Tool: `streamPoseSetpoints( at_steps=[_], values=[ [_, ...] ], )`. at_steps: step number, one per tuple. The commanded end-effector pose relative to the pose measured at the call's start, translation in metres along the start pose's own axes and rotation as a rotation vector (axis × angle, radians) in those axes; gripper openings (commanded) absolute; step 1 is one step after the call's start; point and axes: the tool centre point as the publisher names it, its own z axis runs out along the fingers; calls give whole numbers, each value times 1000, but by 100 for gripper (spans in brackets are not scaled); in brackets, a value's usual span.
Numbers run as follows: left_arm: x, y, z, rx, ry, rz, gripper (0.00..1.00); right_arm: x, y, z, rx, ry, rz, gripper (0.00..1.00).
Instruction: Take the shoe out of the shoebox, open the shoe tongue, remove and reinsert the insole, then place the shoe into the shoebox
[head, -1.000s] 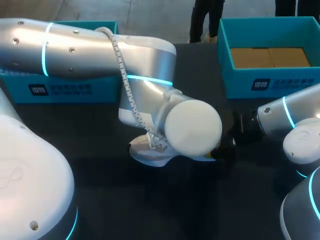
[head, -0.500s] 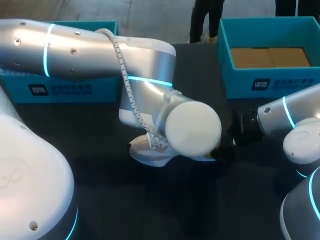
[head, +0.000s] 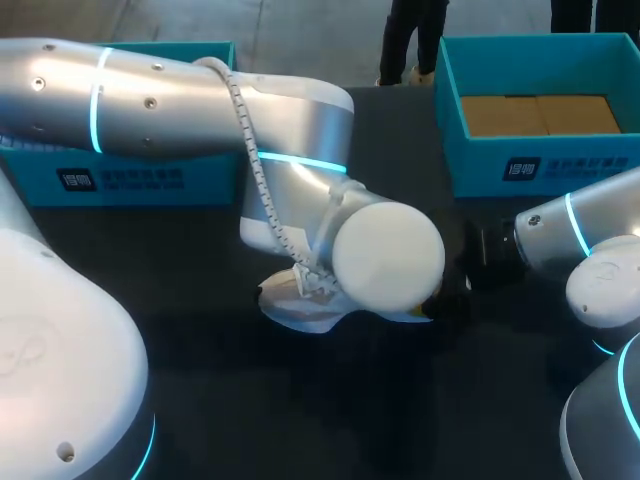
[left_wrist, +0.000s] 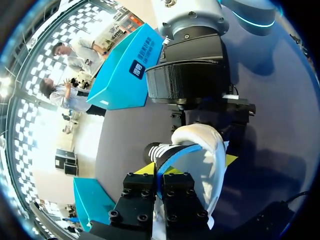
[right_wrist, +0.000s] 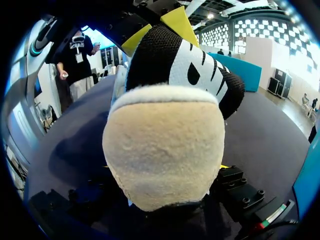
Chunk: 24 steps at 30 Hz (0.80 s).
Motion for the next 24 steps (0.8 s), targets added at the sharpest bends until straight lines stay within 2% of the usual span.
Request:
streamPoseSetpoints(
  at_steps=[1,24],
  values=[
    [-1,0,-4,9,-3,-2,0,0,0,3,2,-1,1,0],
    [-32,-3,-48,142,17,-110,0,0,0,3,2,-1,1,0]
  ],
)
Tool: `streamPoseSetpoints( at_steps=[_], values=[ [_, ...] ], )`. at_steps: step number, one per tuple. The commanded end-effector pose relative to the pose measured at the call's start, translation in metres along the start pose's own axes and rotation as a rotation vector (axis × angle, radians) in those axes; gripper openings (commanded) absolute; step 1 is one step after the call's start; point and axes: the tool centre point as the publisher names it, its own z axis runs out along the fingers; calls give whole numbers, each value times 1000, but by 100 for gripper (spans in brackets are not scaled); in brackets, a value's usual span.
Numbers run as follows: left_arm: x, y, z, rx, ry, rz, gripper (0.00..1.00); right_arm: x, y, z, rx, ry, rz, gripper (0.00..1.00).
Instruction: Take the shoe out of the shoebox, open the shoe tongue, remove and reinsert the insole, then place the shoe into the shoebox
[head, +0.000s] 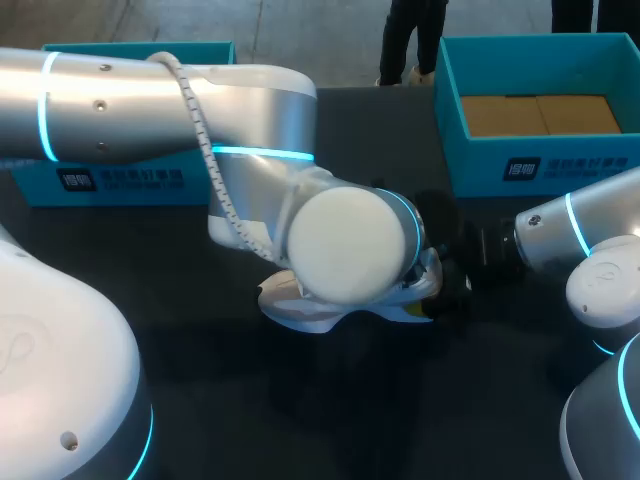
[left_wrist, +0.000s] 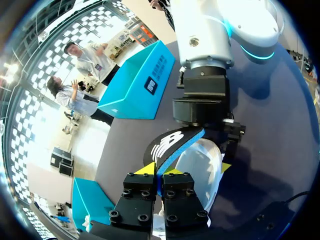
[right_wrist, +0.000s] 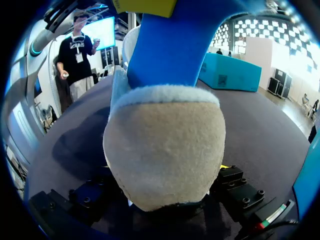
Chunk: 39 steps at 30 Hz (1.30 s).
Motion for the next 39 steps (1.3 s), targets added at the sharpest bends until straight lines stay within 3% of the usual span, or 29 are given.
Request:
streamPoseSetpoints(
  at_steps=[1,32,39],
  values=[
    [-11,6,-12,27,16,-16,0,0,0,3,2,-1,1,0],
    [-46,-31,-83,285,105,-129,0,0,0,3,2,-1,1,0],
    [-57,-45,-100,375,191,-168,0,0,0,3,2,-1,1,0]
  ],
)
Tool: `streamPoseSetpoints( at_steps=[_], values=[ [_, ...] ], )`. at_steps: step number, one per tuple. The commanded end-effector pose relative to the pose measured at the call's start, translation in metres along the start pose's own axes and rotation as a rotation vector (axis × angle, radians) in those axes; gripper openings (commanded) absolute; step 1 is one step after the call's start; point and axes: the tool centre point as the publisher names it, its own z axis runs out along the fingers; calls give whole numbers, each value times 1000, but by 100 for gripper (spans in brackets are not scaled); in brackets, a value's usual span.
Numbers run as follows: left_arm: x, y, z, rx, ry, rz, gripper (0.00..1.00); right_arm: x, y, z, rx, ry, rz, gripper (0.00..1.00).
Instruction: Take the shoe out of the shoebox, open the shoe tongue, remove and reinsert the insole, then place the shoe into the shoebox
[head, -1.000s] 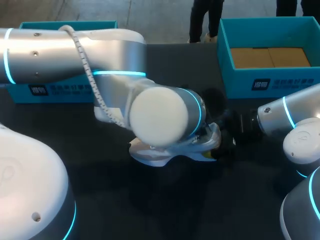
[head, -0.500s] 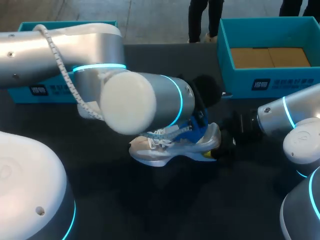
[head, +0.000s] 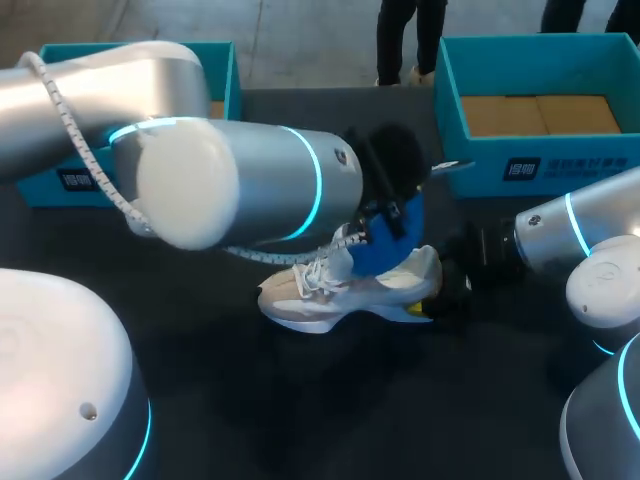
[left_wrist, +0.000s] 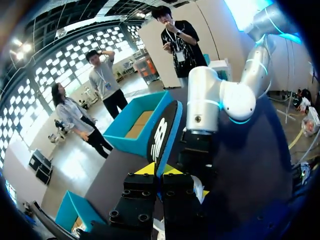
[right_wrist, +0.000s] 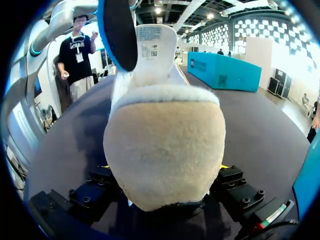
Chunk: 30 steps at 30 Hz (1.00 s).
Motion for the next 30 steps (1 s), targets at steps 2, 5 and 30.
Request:
streamPoseSetpoints(
  at_steps=[2,5,30],
  values=[
    [-14,-3,-11,55,81,-20,0,0,0,3,2,-1,1,0],
    [-17,-10,-16,93,116,-32,0,0,0,3,2,-1,1,0],
    [-24,-24,-24,175,233,-3,0,0,0,3,2,-1,1,0]
  ],
)
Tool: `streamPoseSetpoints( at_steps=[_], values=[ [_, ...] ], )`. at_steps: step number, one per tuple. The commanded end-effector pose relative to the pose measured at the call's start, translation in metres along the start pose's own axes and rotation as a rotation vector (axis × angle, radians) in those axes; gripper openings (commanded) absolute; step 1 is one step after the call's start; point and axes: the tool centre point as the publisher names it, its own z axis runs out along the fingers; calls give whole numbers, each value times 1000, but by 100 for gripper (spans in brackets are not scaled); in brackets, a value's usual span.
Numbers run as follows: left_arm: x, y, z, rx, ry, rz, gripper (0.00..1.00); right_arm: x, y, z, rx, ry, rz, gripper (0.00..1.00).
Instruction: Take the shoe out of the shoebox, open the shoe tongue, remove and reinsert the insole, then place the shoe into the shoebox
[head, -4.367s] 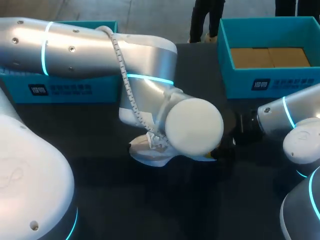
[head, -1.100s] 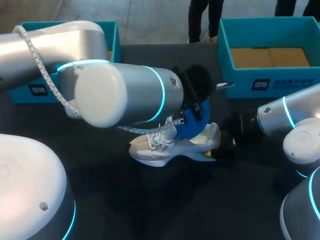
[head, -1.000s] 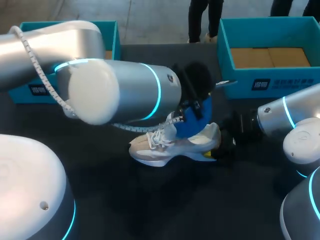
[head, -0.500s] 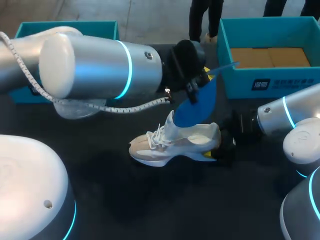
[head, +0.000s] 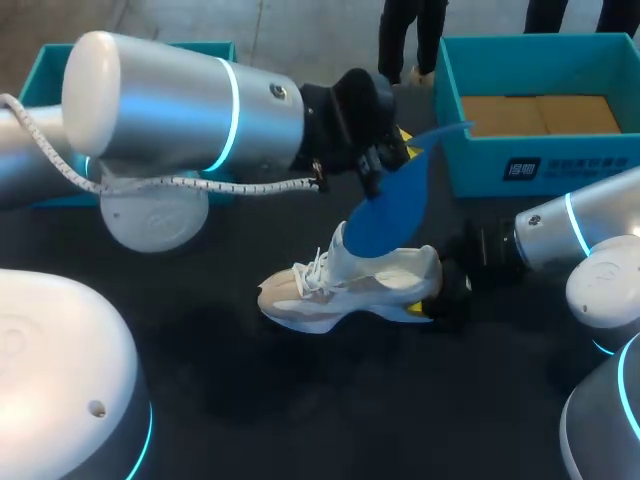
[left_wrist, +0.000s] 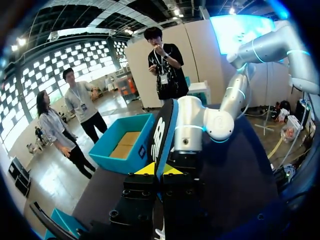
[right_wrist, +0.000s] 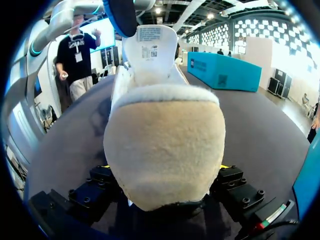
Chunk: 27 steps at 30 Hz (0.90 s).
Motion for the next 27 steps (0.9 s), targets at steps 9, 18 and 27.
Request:
streamPoseSetpoints(
  at_steps=[9,18,27],
  values=[
    [-2,2,-1,4,20,2,0,0,-1,3,2,-1,1,0],
    [-1,0,-1,-2,23,-20,0,0,-1,3,2,-1,1,0],
    [2,-27,-3,50,63,-164,0,0,-1,3,2,-1,1,0]
  ],
)
